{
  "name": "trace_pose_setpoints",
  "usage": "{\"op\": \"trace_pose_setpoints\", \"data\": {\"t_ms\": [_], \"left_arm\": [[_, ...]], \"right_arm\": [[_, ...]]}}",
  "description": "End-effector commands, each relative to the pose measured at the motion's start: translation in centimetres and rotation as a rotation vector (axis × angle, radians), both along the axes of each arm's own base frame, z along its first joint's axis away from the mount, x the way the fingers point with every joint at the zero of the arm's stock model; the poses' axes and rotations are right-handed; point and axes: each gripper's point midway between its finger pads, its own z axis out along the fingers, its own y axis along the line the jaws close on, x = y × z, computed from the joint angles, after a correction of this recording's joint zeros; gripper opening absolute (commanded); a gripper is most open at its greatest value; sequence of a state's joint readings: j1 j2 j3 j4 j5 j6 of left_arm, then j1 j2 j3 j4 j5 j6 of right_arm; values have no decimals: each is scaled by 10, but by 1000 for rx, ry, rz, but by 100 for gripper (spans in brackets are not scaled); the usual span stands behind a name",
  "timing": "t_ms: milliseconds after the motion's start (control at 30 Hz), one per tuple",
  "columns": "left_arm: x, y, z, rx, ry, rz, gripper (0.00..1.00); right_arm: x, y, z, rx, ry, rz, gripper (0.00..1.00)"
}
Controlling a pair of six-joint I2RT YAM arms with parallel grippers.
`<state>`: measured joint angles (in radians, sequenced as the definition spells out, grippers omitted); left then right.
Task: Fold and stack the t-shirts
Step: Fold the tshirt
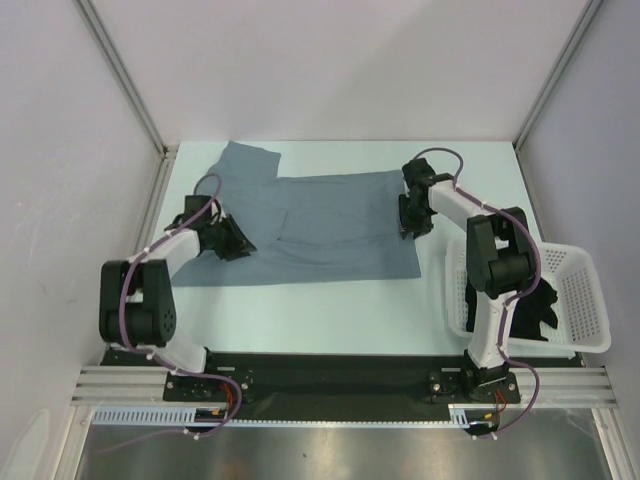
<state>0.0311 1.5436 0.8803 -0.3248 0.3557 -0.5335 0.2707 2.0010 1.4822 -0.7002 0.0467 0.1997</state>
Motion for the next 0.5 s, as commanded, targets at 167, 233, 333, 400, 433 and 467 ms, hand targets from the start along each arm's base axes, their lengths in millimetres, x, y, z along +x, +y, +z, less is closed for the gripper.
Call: {"op": "trace_pose_setpoints", "data": {"t_ms": [167, 233, 333, 400, 433, 467], "left_arm": [[21, -45, -15, -91, 24, -83, 29], [23, -47, -17, -92, 30, -83, 29], [25, -51, -15, -86, 31, -88, 29], [26, -53, -14, -89, 29, -91, 29], [26, -54, -13, -94, 31, -91, 29], [27, -55, -13, -95, 32, -93, 30]], "right_arm": [[29, 2, 10, 0, -71, 27, 38], [29, 5, 7, 8, -65, 37, 37], [31, 6, 2, 10, -55, 38, 36], [31, 6, -1, 11, -47, 41, 32], [31, 3, -2, -8, -41, 31, 30], [31, 1, -3, -16, -37, 23, 30]]}}
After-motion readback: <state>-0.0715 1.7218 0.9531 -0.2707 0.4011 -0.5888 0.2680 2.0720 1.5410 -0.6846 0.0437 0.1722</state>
